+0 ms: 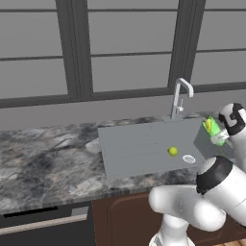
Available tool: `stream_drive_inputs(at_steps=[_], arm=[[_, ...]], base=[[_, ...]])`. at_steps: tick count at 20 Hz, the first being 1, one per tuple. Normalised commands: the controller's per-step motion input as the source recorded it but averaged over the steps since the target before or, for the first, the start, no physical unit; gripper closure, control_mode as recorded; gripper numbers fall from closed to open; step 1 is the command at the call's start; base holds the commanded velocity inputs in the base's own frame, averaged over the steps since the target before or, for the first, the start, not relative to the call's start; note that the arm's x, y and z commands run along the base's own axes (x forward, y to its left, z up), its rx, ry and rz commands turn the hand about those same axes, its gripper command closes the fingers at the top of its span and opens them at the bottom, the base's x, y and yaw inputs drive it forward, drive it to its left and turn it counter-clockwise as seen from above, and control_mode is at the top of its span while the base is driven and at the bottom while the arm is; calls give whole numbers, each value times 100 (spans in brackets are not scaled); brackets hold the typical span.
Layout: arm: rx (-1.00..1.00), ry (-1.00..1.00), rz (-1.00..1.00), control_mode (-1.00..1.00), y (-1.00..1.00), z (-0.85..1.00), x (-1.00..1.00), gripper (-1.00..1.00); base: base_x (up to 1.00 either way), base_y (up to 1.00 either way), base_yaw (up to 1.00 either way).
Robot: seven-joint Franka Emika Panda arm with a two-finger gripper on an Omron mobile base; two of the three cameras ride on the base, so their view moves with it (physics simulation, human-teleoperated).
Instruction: Remove the pear and corn from the sink. Then move the bowl and cup from the counter to the sink for washing.
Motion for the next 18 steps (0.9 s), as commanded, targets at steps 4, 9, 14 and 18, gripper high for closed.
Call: stream_drive_inputs(at_steps=[4, 9, 14, 18], arm=[[-4, 0, 0, -100, 47, 36, -32, 100], [-11, 0, 0, -100, 53, 30, -24, 100], [-14, 1, 0, -100, 53, 26, -17, 100], [-10, 7, 0, -100, 59, 20, -17, 100]], base=[[0, 0, 0], [0, 0, 0], [0, 0, 0], [0, 0, 0]])
